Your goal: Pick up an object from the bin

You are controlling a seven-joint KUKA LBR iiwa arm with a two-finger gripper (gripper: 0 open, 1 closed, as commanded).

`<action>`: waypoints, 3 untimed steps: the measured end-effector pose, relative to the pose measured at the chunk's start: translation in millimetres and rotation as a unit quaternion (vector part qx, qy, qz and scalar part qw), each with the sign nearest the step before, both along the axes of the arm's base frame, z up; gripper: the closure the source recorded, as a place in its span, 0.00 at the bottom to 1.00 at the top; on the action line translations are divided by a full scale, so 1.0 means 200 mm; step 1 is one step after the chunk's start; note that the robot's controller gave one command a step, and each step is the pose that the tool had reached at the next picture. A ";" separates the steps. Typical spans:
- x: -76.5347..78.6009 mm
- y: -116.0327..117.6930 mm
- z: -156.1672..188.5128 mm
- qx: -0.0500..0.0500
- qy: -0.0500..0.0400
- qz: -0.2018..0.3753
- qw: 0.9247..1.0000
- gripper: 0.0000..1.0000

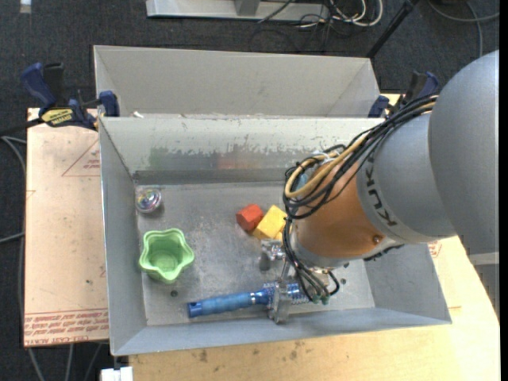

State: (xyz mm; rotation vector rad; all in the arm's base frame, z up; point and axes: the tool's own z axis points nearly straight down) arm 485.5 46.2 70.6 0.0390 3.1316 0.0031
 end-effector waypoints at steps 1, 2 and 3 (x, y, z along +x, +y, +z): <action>0.01 0.00 0.00 0.000 -0.003 0.001 1.000 0.00; 0.00 0.00 0.00 0.000 0.001 0.001 1.000 1.00; 0.00 0.00 0.04 -0.001 0.005 0.002 1.000 1.00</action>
Offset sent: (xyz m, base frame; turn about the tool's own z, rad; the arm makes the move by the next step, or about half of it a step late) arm 0.0000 0.0000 0.0000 0.0000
